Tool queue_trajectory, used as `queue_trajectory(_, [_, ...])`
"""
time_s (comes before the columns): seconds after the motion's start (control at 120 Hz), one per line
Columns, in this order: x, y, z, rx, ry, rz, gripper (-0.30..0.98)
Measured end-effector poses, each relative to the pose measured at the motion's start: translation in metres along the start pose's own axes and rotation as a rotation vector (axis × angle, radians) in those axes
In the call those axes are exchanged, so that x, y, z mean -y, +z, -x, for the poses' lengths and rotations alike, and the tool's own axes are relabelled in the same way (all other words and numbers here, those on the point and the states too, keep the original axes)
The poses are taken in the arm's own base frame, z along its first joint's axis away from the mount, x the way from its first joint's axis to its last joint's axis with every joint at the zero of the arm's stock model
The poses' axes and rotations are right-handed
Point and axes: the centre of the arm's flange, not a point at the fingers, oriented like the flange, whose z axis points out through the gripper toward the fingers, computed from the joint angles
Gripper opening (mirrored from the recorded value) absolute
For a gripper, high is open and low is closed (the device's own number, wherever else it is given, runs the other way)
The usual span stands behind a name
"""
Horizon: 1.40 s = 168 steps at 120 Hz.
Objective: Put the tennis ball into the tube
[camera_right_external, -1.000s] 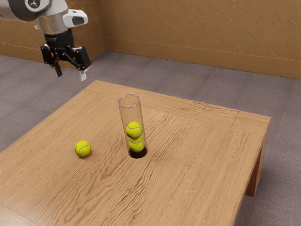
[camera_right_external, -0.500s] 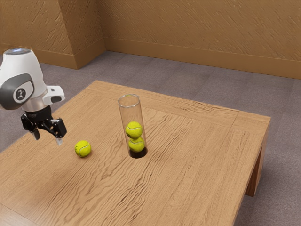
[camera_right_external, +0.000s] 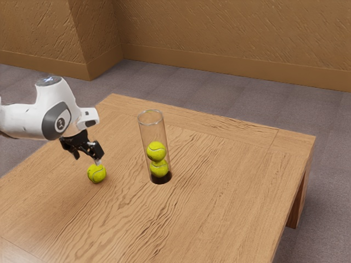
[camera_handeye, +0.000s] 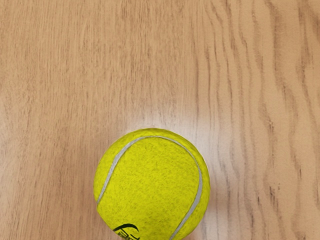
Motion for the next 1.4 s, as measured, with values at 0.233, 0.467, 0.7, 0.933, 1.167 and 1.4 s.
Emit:
queue_trajectory(0.233, [0.003, 0.029, -0.025, 0.012, 0.045, 0.007, 0.69])
queue_trajectory(0.467, [0.008, 0.060, -0.023, 0.062, 0.071, 0.014, 0.69])
queue_trajectory(0.7, [0.006, 0.076, -0.023, 0.088, 0.096, 0.023, 0.69])
queue_trajectory(0.933, [0.004, 0.083, -0.023, 0.101, 0.112, 0.028, 0.52])
queue_trajectory(1.167, [0.003, 0.076, -0.025, 0.094, 0.121, 0.024, 0.36])
queue_trajectory(1.4, [-0.014, -0.115, -0.036, -0.141, 0.149, -0.029, 0.26])
